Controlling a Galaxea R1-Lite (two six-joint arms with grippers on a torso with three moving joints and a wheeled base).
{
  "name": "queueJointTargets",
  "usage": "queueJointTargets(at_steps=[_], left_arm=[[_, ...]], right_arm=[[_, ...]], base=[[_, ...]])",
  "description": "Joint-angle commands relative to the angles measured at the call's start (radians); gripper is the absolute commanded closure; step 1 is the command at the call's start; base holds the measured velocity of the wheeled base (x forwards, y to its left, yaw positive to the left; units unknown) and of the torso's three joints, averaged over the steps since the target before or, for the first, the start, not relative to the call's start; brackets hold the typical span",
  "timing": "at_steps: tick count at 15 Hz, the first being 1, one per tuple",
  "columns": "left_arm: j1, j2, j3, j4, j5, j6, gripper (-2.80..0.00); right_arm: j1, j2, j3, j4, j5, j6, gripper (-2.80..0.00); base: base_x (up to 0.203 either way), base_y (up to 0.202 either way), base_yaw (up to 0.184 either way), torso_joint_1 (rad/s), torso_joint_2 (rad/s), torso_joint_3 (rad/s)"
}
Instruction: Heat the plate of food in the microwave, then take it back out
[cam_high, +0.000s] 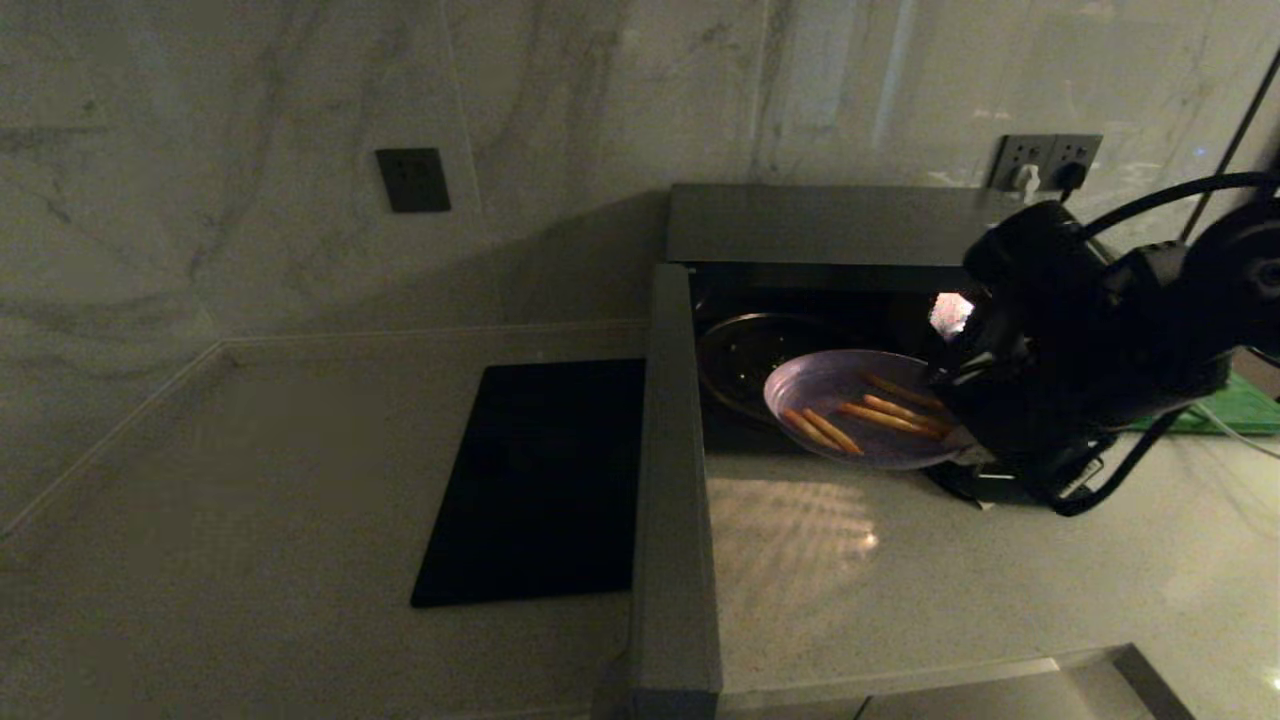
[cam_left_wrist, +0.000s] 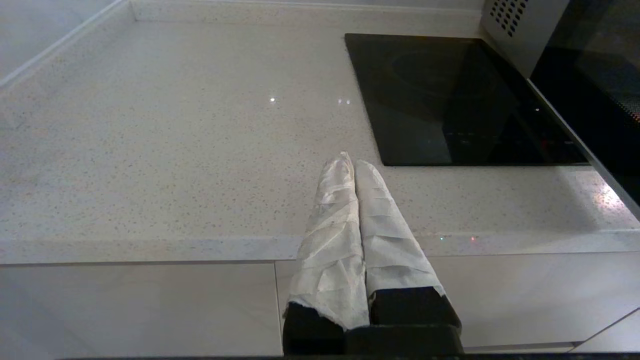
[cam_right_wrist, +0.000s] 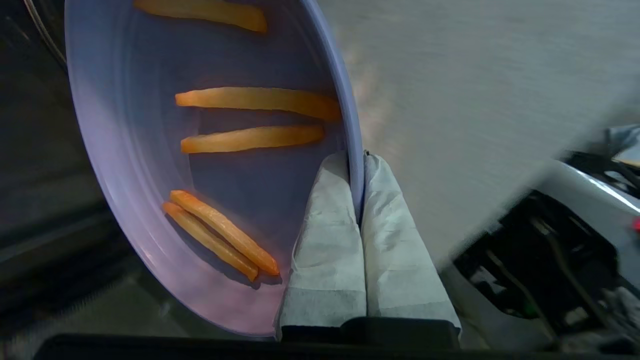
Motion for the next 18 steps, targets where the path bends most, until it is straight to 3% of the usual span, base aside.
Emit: queueJointTargets(at_steps=[1,5,7,13,18], left_arm=[[0.001,0.002,0.000,-0.001,0.001,-0.001,0.00],[0.001,0.002,0.000,-0.001,0.001,-0.001,0.00],[0.001,0.002,0.000,-0.001,0.001,-0.001,0.00],[0.001,0.002,0.000,-0.001,0.001,-0.001,0.00],[0.001,0.002,0.000,-0.001,0.001,-0.001,0.00]], right_arm=[[-0.001,-0.162,0.109,0.011,-0.013,0.007,0.00],[-0.014,-0.321,0.275,0.034,-0.081,0.005,0.00],[-0.073,-0.368,0.339,0.035,-0.107,-0.017,0.00],[-0.455,-0.420,0.418,0.007,-0.105,-0.216,0.00],[-0.750,-0.355,0.435,-0.180,-0.053,-0.399,0.00]], base=[[0.000,0.000,0.000,0.000,0.00,0.000],[0.000,0.000,0.000,0.000,0.00,0.000],[0.000,0.000,0.000,0.000,0.00,0.000],[0.000,0.000,0.000,0.000,0.00,0.000],[0.000,0.000,0.000,0.000,0.00,0.000]])
